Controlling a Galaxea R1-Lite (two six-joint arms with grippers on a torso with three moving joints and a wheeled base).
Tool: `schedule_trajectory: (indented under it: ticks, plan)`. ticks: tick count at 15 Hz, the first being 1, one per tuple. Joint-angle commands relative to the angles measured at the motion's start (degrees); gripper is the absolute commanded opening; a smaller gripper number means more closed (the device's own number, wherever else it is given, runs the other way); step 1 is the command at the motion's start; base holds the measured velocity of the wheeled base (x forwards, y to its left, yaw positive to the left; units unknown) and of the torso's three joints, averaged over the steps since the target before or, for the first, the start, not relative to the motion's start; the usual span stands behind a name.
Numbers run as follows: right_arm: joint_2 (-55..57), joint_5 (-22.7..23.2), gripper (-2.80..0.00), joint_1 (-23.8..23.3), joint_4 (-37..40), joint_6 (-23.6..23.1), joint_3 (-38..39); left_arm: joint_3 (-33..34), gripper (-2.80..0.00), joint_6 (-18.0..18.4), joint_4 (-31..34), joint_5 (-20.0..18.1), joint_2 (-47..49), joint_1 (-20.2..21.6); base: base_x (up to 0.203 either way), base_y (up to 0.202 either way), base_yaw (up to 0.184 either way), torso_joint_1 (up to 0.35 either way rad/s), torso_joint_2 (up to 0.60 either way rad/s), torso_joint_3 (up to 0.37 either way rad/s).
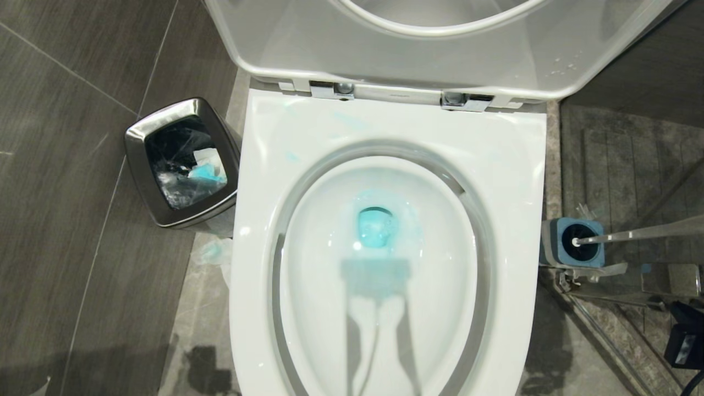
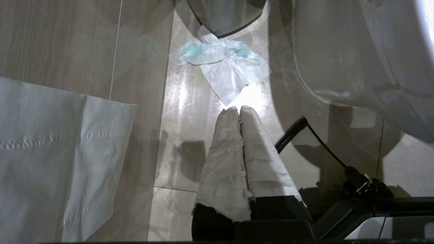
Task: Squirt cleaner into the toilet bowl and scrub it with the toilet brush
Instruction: Scrub the toilet bowl
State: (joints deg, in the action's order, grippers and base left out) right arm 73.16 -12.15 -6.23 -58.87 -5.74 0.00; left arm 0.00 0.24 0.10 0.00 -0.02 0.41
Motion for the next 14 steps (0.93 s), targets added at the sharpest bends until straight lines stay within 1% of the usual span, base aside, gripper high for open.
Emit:
schedule_trajectory:
  ticks: [1,3,4,12,14]
  plan:
    - [0.37,-0.06,-2.80,-0.01,-0.37,-0.06,0.09,0.09,-2.80,0.02,-0.01,0.00,0.02,0.02,0.000,0.000,0.000,0.000,0.00,0.000]
    - [0.67,-0.06,-2.80,-0.01,-0.37,-0.15,0.09,0.09,-2.80,0.02,-0.01,0.00,0.02,0.02,0.000,0.000,0.000,0.000,0.00,0.000]
    - [0.67,-0.06,0.00,-0.01,-0.37,-0.15,0.09,0.09,-2.80,0.02,-0.01,0.00,0.02,0.02,0.000,0.000,0.000,0.000,0.00,0.000]
    - [2.32,0.03,0.00,-0.01,-1.50,0.54,0.00,0.09,-2.80,0.02,-0.01,0.00,0.02,0.02,0.000,0.000,0.000,0.000,0.00,0.000]
    - [3.38,0.80,0.00,-0.01,-1.51,0.63,-0.32,0.09,-2.80,0.02,-0.01,0.00,0.02,0.02,0.000,0.000,0.000,0.000,0.00,0.000]
